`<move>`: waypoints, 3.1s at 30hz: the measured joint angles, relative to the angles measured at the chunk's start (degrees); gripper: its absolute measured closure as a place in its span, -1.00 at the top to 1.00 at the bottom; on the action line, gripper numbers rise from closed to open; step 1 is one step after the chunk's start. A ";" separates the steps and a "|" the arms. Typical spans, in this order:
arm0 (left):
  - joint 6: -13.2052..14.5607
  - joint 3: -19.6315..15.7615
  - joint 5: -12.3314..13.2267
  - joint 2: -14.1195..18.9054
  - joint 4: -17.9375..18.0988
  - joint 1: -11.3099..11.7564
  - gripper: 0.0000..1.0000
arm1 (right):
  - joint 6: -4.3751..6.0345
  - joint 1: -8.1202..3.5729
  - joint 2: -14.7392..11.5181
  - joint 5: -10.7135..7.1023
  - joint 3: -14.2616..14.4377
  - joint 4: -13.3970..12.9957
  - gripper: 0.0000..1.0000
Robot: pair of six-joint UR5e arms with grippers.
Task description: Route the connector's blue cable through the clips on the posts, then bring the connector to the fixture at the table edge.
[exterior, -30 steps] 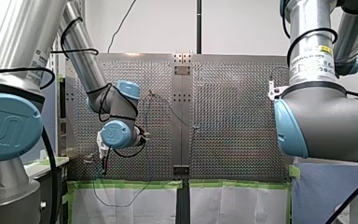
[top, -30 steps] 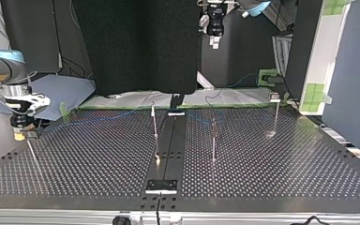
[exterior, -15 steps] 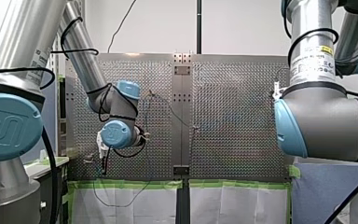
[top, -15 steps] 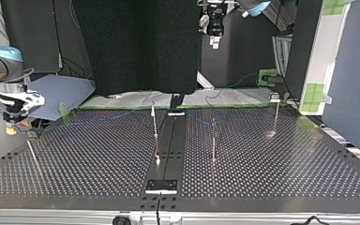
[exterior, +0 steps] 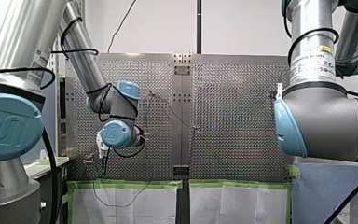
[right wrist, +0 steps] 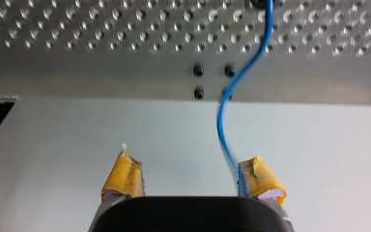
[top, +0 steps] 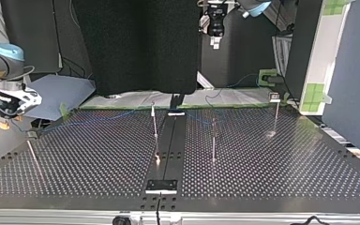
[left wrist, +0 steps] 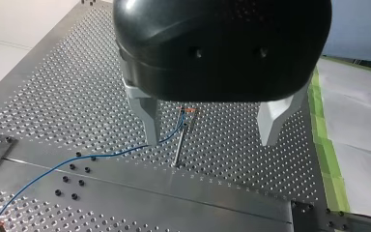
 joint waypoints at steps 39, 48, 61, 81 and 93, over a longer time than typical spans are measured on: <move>0.01 -0.04 0.00 0.00 0.02 0.99 0.97 | -2.89 11.60 -7.51 16.72 12.05 -9.13 1.00; -0.09 0.06 0.00 0.00 0.26 1.06 0.97 | -2.79 15.78 -7.63 19.80 12.09 -7.88 1.00; -1.52 4.56 0.35 0.00 1.44 1.15 0.97 | -3.16 21.49 -7.59 20.16 15.58 -5.31 1.00; -1.44 7.64 0.74 0.00 -1.72 1.10 0.97 | -1.94 30.75 -6.88 22.24 23.62 -13.59 1.00; -1.57 7.64 -0.87 0.00 -2.47 1.14 0.97 | -1.36 36.24 -1.90 26.64 24.35 -18.11 1.00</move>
